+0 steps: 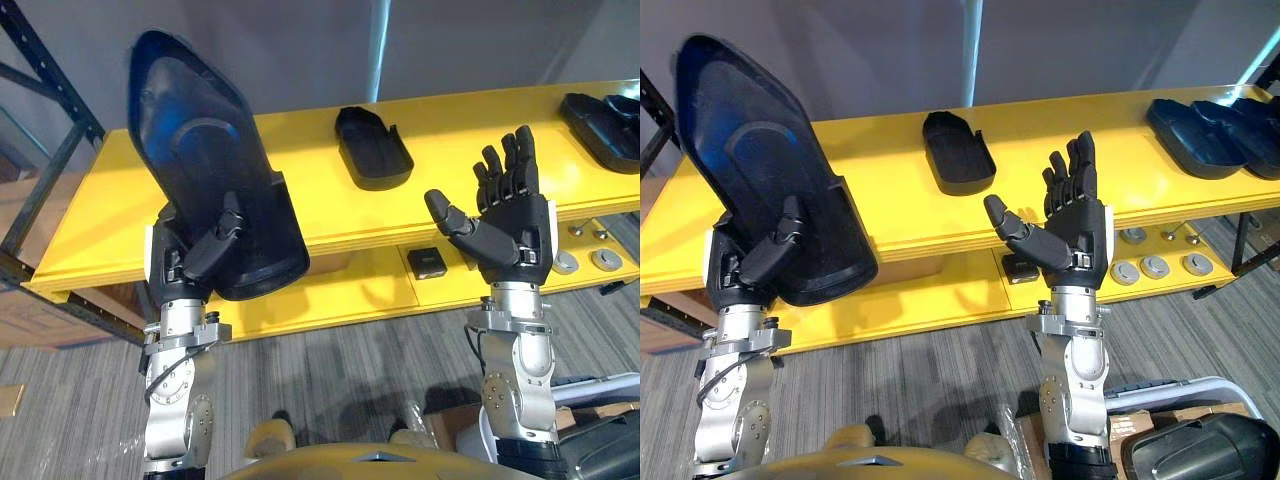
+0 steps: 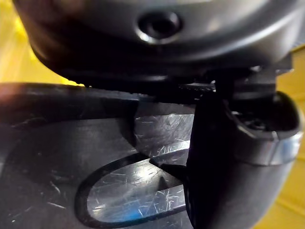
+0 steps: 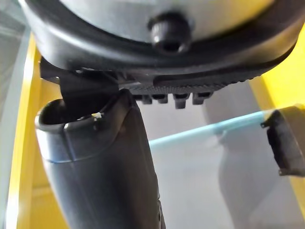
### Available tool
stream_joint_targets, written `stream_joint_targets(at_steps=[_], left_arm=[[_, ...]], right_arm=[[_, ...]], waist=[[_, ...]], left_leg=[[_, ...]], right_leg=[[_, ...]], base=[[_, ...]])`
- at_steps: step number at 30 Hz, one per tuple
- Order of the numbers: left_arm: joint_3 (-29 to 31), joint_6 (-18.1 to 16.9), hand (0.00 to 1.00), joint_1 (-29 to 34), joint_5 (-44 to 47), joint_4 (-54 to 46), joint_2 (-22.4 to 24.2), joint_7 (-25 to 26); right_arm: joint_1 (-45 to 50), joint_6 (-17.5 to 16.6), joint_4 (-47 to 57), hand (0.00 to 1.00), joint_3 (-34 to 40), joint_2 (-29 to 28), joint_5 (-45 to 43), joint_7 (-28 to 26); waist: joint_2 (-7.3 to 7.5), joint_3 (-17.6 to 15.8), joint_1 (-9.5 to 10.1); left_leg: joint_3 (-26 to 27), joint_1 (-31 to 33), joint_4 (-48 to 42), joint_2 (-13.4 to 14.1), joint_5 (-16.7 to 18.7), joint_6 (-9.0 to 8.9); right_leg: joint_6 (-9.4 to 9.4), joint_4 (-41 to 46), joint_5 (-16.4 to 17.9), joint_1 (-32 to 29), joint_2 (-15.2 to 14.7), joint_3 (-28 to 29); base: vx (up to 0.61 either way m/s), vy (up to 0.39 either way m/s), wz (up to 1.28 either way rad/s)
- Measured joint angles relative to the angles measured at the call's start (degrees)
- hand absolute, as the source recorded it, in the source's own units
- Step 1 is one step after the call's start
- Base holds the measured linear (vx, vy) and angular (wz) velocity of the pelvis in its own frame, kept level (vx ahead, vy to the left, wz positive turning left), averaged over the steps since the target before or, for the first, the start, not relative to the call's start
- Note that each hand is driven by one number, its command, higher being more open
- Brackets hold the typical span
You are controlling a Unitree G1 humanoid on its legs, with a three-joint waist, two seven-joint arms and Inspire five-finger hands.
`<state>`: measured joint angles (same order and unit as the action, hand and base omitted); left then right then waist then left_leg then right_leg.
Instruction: Walk over and take three plastic housings, then place them on the shelf
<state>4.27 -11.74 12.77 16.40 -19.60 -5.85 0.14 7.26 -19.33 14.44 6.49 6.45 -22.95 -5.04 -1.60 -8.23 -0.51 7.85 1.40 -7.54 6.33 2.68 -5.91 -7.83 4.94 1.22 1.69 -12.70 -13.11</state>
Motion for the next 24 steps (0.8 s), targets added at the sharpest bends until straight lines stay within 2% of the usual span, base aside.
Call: stream_joint_targets(at_steps=[2, 6, 8, 10, 13, 17, 18, 20, 24], left_arm=[[0.1, 2.2, 0.00, -1.6, -2.0, -0.1, -2.8, -2.2], [0.5, 7.0, 0.00, -4.8, -2.6, 2.4, -7.0, -2.1], [-0.5, 9.7, 0.00, -11.3, -2.6, 8.6, -8.1, -0.9], [-1.2, 10.8, 0.00, -14.2, -2.6, 11.8, -8.1, 0.1], [-1.4, 10.8, 0.00, -18.6, -2.0, 17.6, -9.0, 2.1], [1.5, 10.2, 0.00, -29.6, 5.6, 31.7, -13.9, 5.3], [1.8, 9.9, 0.00, -30.5, 6.3, 32.6, -14.1, 5.7], [4.3, 8.0, 0.00, -35.9, 9.1, 38.7, -15.6, 8.4], [5.3, 7.5, 0.00, -38.6, 13.2, 43.9, -20.3, 10.8]], right_arm=[[2.2, 0.5, 0.0, 1.00, -0.1, -0.1, -0.3, 0.3], [3.9, 2.9, 0.0, 1.00, -0.2, -0.1, -0.4, -2.1], [3.7, 2.9, 0.0, 1.00, 0.6, 0.7, -0.4, -3.2], [3.5, 3.6, 0.0, 1.00, 0.8, 1.7, -0.4, -3.5], [2.5, 4.6, 0.0, 1.00, 0.9, 4.4, -0.3, -4.7], [-2.4, 6.8, 0.0, 1.00, 0.7, 9.0, -0.6, -7.5], [-2.8, 6.8, 0.0, 1.00, 0.7, 9.3, -0.7, -7.8], [-5.5, 8.1, -0.1, 1.00, 0.1, 10.0, -1.1, -9.8], [-5.8, 8.8, -0.2, 1.00, -4.2, 11.6, -3.3, -13.7]], waist=[[-0.11, 0.2, -0.14], [0.04, 0.1, -1.64], [-0.31, 0.0, -3.52], [-0.36, -0.1, -4.32], [-0.86, -0.9, -4.60], [-2.65, -4.0, -4.94], [-2.72, -4.4, -5.03], [-2.95, -6.3, -5.72], [-3.17, -6.9, -6.48]], left_leg=[[2.9, -0.2, 2.4, -0.2, -0.9, 0.24], [3.8, -0.2, 2.8, 0.2, -2.4, 0.13], [2.5, 0.4, 3.4, 0.5, -3.0, -0.06], [2.1, 0.2, 4.9, 0.5, -3.8, -0.20], [2.0, 0.3, 6.3, 0.5, -4.8, -0.22], [2.8, 1.4, 7.9, 0.4, -6.6, -0.10], [2.9, 1.5, 8.1, 0.4, -6.8, -0.06], [3.0, 2.1, 9.5, 0.4, -8.3, 0.06], [3.6, 2.0, 10.8, 0.2, -9.0, 0.23]], right_leg=[[0.49, 0.1, -0.4, -2.3, -0.2, 0.9], [-0.07, -1.1, -2.7, -2.7, 0.9, 3.7], [0.02, -1.1, -2.6, -2.6, 1.3, 2.3], [0.22, -1.1, -2.5, -2.7, 1.4, 1.9], [0.33, -0.8, -2.4, -3.4, 1.6, 1.7], [0.85, 2.1, -2.0, -7.2, 1.5, 2.9], [0.85, 2.2, -2.0, -7.5, 1.5, 2.9], [0.87, 3.2, -2.0, -9.3, 1.5, 3.3], [0.87, 4.0, -2.0, -10.7, 1.5, 4.2]], base=[[-0.02, 0.021, -0.31], [0.06, -0.001, -0.26], [0.03, -0.055, 0.20], [0.00, -0.038, 0.18], [0.00, -0.014, 0.05], [-0.07, -0.002, -0.07], [-0.07, -0.008, -0.02], [-0.06, -0.011, -0.02], [-0.01, 0.002, -0.09]])
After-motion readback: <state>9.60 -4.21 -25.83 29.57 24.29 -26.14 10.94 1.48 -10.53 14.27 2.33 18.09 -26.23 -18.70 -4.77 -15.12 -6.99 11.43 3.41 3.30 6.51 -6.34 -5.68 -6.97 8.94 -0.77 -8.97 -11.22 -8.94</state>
